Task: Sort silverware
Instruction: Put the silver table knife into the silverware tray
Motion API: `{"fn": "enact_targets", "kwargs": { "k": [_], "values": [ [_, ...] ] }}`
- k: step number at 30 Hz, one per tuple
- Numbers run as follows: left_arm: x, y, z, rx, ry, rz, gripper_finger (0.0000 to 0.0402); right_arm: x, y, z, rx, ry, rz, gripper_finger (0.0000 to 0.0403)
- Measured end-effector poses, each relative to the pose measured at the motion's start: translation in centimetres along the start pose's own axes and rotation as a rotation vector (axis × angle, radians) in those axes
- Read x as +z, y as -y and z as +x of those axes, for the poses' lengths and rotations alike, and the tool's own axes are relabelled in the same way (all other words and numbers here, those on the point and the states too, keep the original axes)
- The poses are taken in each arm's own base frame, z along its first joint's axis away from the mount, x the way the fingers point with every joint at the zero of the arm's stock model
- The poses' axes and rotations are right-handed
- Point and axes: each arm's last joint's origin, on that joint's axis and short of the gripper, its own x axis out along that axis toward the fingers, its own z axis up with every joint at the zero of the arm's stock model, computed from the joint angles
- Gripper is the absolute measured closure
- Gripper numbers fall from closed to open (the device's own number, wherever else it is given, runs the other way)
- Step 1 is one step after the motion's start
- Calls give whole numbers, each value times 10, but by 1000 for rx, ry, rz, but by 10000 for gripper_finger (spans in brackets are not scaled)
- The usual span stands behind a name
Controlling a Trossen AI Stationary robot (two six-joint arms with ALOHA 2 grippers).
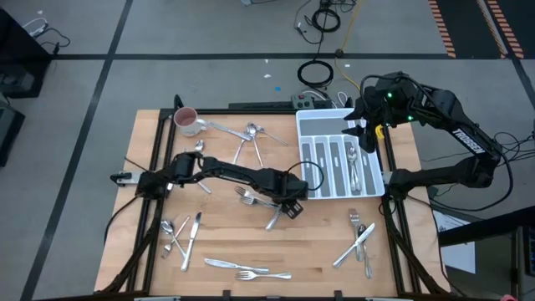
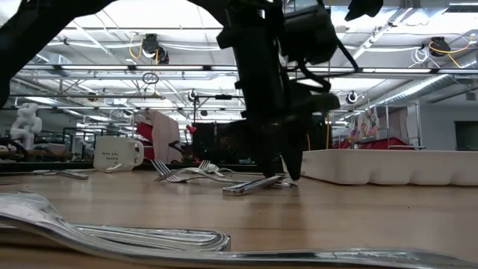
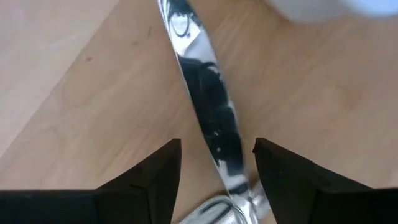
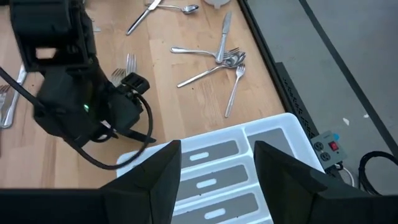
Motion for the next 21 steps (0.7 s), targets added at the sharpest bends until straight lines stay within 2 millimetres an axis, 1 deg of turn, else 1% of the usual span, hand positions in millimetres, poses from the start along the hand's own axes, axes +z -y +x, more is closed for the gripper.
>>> {"fn": "enact_targets", "kwargs": {
  "k": [6,8,10,11,13,15,17,18,19,21],
  "values": [
    [-2,0,11,-19,-58,-4,194,0,0,0,1,-5,0,211],
    [-3,0,12,-18,-62,-5,194,0,0,0,2,-4,0,211],
    [-3,0,13,-15,-63,-8,204,0,0,0,2,-4,-3,211],
    [-3,0,13,-13,-64,-14,214,0,0,0,1,-4,-4,211],
    [-3,-2,14,-9,-67,-27,250,0,0,0,1,-4,-11,211],
    [-1,-4,15,-20,-78,-33,300,0,0,0,1,-4,-18,211],
    [-1,-4,15,-22,-81,-13,358,0,0,0,1,-4,-24,211],
    [-2,-4,15,-23,-81,-1,378,0,0,0,1,-4,-25,211],
    [-1,-3,15,-35,-78,-14,387,0,0,0,1,-4,-25,211],
    [0,-3,15,-48,-78,-15,390,0,0,0,1,-4,-26,211]
  ]
}}
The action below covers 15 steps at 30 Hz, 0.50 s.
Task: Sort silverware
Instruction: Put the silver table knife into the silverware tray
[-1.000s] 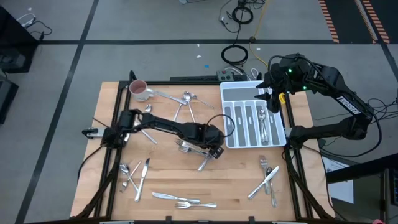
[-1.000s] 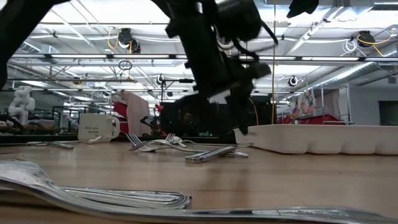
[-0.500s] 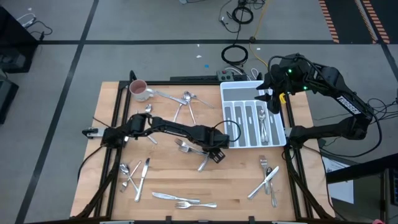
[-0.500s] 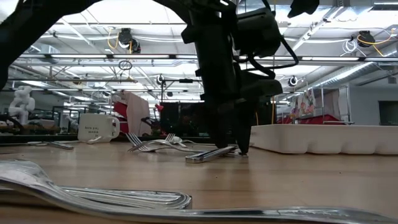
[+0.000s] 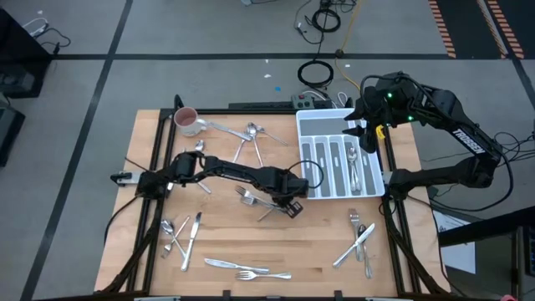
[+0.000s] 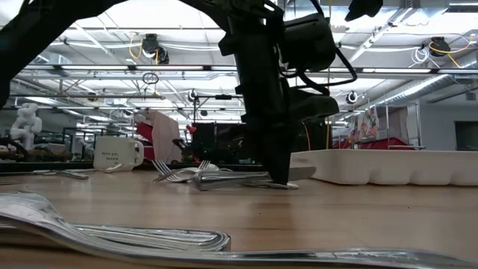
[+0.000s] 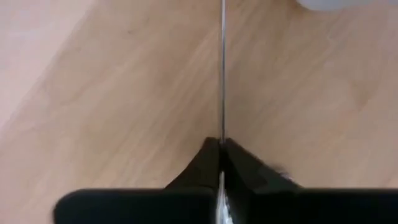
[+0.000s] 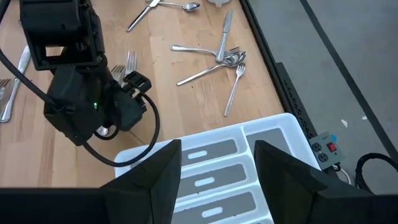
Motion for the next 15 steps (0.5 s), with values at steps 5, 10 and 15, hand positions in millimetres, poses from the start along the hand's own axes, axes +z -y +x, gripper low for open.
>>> {"fn": "enact_targets", "kwargs": {
  "k": [5,10,15],
  "values": [
    [1,-1,-2,-18,-10,-7,394,0,0,0,0,0,0,211],
    [3,-3,-11,-27,-7,-14,396,0,0,0,0,0,0,211],
    [0,-5,-25,-17,-46,-37,396,0,0,0,0,0,0,211]
  ]
}}
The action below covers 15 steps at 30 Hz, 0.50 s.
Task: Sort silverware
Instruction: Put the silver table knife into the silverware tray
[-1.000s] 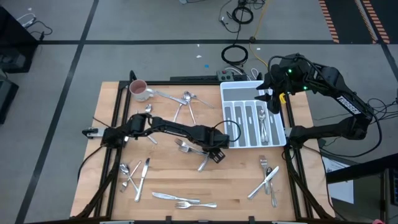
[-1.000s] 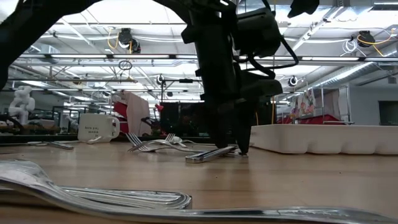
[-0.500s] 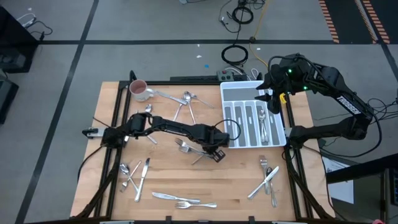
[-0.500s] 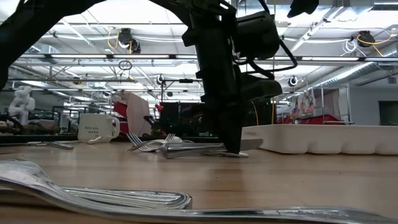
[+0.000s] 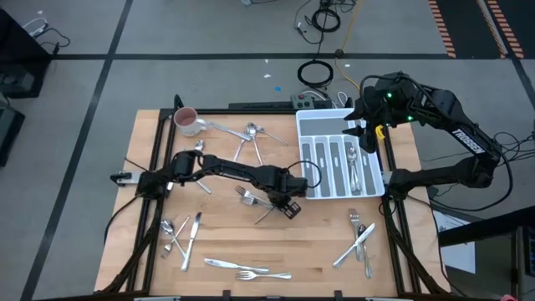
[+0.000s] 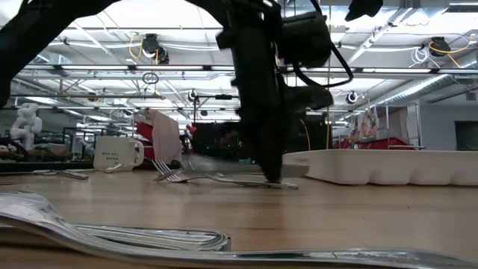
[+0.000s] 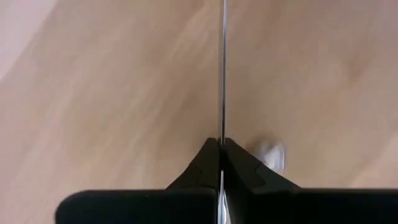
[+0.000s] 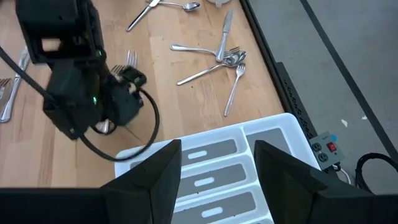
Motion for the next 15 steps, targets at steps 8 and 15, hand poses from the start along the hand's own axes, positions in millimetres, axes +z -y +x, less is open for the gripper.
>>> {"fn": "enact_targets", "kwargs": {
  "k": [8,15],
  "values": [
    [0,-4,-23,19,17,-24,396,0,0,0,-3,-3,0,211],
    [19,0,-69,-146,229,-54,396,0,0,0,-2,-6,23,211]
  ]
}}
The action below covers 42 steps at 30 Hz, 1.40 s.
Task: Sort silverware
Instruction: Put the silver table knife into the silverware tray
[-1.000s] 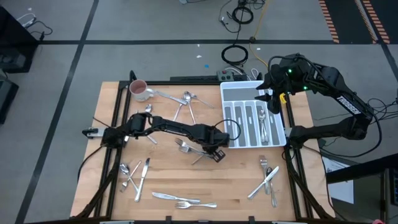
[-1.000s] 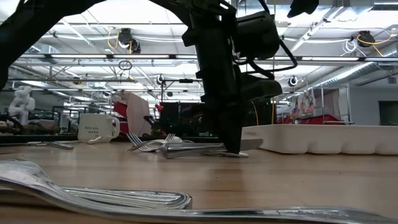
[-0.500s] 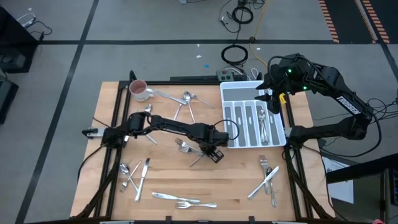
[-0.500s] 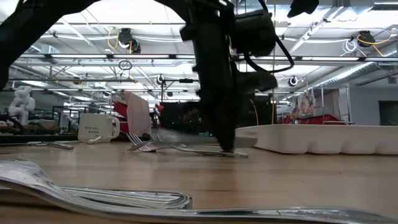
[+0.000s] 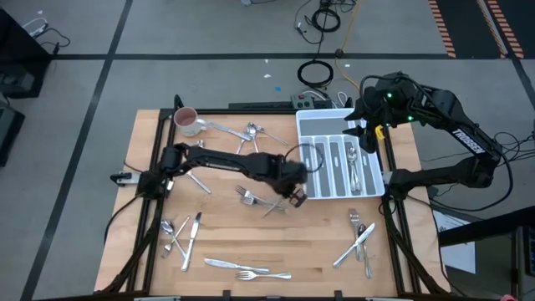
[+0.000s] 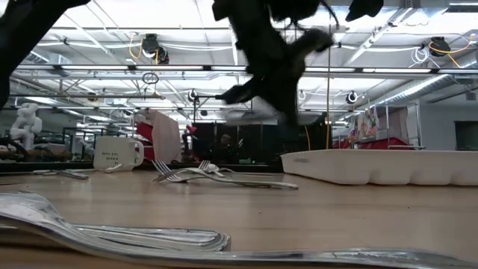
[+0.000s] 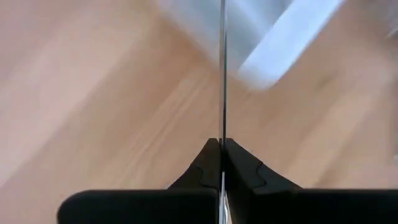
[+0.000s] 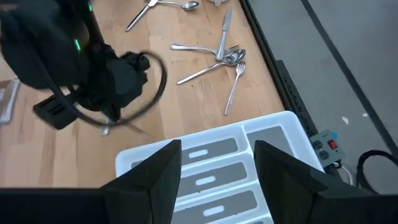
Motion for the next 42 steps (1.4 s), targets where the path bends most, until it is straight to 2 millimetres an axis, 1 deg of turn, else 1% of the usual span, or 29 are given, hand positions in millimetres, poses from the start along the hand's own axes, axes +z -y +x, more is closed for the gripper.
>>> {"fn": "enact_targets", "kwargs": {
  "k": [4,5,8,14,17,19,21,24,30,36,42],
  "values": [
    [31,8,-27,-185,231,2,396,-4,-1,-2,9,-28,62,211],
    [39,7,-31,-218,273,-4,396,-7,-2,-4,10,-40,67,212],
    [61,-1,-37,-319,350,-29,396,-15,-5,-16,7,-46,67,215],
    [103,-21,-37,-500,520,-105,396,-30,-14,-46,-9,41,54,215],
    [119,-32,-31,-554,598,-148,396,-38,-17,-61,-18,92,62,215],
    [126,-37,-21,-587,631,-178,396,-42,-19,-69,-25,130,69,215],
    [130,-41,-9,-616,644,-214,396,-46,-21,-76,-32,157,76,215],
    [130,-41,11,-658,653,-253,396,-51,-24,-84,-37,183,84,215],
    [119,-41,50,-624,599,-311,396,-55,-25,-89,-40,204,81,215],
    [108,-37,70,-597,572,-322,396,-55,-25,-89,-40,204,81,215],
    [103,-44,93,-540,571,-388,396,-55,-25,-89,-36,205,103,215]
  ]
}}
